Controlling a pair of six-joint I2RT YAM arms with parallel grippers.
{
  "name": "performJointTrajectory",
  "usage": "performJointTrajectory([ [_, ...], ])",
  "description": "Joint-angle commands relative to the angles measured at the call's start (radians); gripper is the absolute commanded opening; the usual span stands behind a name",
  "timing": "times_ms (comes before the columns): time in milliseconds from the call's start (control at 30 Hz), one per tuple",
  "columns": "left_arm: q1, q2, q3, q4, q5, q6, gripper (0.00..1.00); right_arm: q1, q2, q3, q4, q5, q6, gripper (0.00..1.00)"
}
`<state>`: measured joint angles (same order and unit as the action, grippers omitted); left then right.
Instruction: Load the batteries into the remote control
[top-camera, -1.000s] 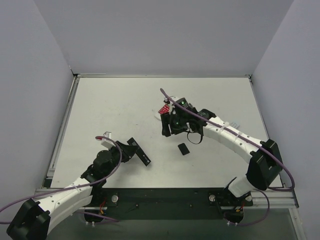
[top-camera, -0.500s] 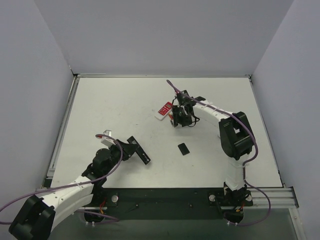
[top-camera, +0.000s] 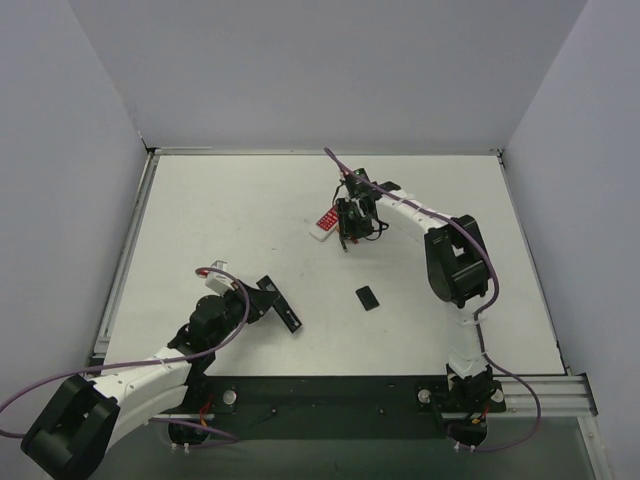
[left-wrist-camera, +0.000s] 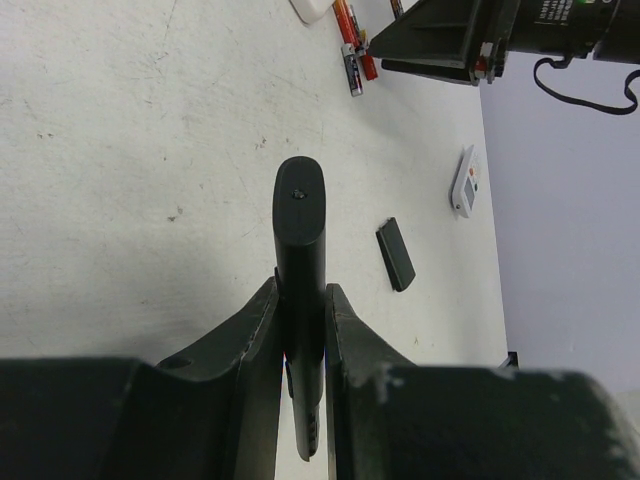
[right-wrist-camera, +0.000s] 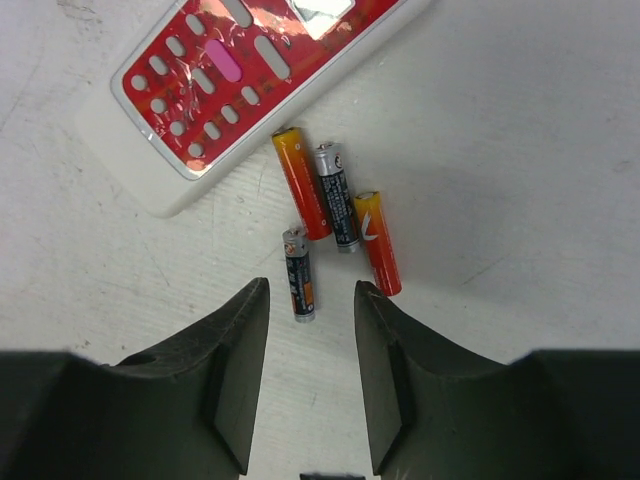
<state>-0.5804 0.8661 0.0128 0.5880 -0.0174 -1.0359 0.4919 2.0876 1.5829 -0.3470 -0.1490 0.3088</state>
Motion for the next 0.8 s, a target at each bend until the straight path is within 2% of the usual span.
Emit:
performJointTrajectory([
  [0,0.005,-0.007,-0.054,0.058,0.002,-0.007,0.00,0.005,0.041,0.048,-0.046,-0.014,-0.008,0.32],
  [133,0.005,-0.018,-0.057,0.046,-0.006,-0.007,0.00,0.008,0.071,0.071,-0.061,-0.004,-0.008,0.25],
  [400,0.005,-0.013,-0.053,0.042,-0.006,-0.007,0.00,0.028,0.107,0.092,-0.090,0.022,-0.027,0.18],
  [600,0.005,-0.003,-0.043,0.044,-0.001,-0.009,0.00,0.050,0.106,0.066,-0.125,0.077,-0.034,0.12],
  [767,0.005,-0.001,-0.037,0.046,0.008,-0.010,0.00,0.096,0.062,-0.015,-0.156,0.126,-0.043,0.01],
])
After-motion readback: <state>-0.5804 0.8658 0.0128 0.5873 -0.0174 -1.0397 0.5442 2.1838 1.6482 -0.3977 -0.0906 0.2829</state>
